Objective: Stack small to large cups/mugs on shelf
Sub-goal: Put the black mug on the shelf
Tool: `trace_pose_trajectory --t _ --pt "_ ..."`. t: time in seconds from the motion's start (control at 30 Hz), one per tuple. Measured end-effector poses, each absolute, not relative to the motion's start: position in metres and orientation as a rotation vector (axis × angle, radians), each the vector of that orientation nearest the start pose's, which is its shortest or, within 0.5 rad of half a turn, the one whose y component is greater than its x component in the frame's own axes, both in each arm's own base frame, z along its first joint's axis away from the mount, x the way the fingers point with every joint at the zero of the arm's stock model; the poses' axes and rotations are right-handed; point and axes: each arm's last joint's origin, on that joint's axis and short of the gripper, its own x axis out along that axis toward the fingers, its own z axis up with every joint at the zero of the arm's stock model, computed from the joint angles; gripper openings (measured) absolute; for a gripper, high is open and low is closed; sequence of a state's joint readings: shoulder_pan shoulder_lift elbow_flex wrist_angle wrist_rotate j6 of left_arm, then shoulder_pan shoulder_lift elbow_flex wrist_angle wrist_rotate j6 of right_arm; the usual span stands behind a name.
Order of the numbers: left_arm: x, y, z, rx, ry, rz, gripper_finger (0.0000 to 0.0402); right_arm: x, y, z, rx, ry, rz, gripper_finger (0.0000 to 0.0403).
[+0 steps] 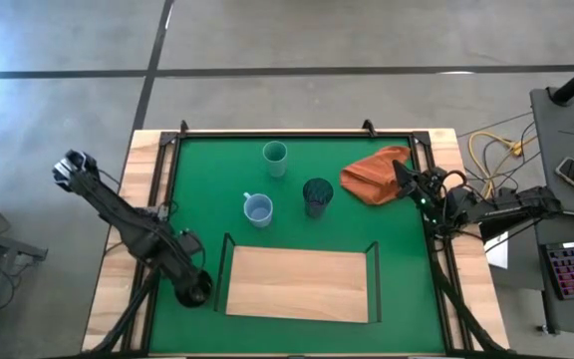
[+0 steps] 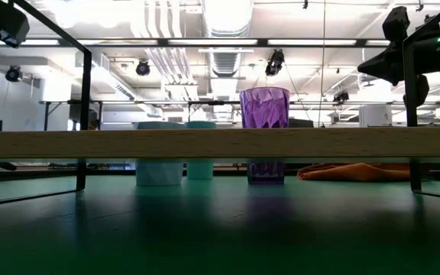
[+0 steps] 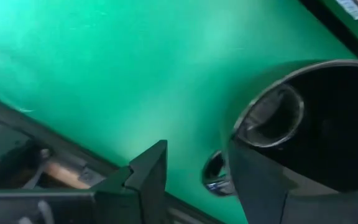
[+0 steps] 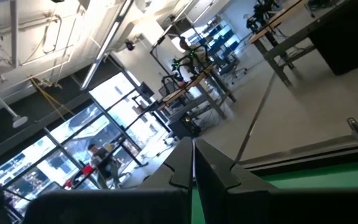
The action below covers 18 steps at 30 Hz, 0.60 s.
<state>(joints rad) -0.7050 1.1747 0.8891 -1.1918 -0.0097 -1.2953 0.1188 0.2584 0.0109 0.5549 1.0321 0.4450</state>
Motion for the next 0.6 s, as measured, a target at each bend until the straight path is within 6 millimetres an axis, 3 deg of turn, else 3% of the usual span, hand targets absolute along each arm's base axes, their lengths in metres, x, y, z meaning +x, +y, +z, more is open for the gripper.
trace_pose_trajectory --t 0.6 --pt "0.139 -0.119 0.199 -0.514 1.453 0.366 0.0149 0.097 -0.014 0.194 0.588 -0.475 -0.889 0.0009"
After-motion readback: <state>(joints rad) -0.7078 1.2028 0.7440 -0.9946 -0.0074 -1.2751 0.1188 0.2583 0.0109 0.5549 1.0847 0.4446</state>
